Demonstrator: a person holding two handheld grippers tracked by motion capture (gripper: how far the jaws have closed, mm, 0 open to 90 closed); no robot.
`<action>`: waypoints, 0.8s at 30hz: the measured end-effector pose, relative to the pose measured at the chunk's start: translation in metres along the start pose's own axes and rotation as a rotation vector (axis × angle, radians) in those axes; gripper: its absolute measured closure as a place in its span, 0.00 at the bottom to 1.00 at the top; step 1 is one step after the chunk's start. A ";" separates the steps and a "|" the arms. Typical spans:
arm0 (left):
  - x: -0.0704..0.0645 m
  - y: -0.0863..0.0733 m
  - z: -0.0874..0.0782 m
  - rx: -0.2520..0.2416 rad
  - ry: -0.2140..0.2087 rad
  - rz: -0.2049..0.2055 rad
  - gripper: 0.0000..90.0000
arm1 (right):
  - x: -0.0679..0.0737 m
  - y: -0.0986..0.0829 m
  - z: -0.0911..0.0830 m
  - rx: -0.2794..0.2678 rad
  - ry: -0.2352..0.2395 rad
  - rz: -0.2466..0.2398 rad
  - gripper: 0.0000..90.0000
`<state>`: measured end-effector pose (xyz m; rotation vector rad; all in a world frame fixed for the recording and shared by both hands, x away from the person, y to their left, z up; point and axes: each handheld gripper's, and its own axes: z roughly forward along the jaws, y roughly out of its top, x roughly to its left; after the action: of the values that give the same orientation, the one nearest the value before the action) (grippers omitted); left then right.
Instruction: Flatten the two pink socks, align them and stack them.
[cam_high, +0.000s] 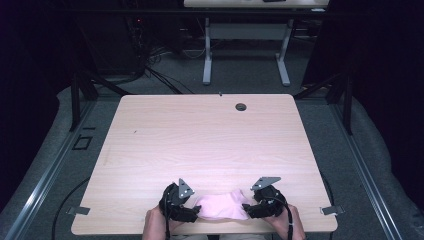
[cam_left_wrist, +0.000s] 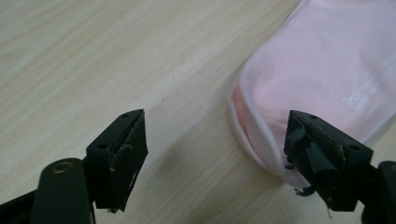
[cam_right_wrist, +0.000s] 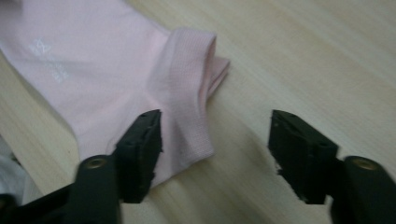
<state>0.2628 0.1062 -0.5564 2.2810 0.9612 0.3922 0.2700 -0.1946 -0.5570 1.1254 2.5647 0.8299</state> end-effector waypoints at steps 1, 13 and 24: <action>0.003 0.000 -0.002 -0.008 -0.002 -0.013 0.17 | -0.001 0.000 -0.002 -0.002 0.008 0.004 0.19; 0.071 -0.027 -0.051 -0.133 0.113 -0.204 0.00 | -0.047 -0.013 -0.041 -0.171 -0.067 0.128 0.00; 0.127 -0.075 -0.036 -0.102 0.221 -0.359 0.00 | -0.103 -0.050 -0.033 -0.166 -0.187 0.272 0.00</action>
<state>0.2924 0.2537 -0.5741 1.9494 1.3996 0.5296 0.2963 -0.3110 -0.5611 1.4432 2.1804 0.9275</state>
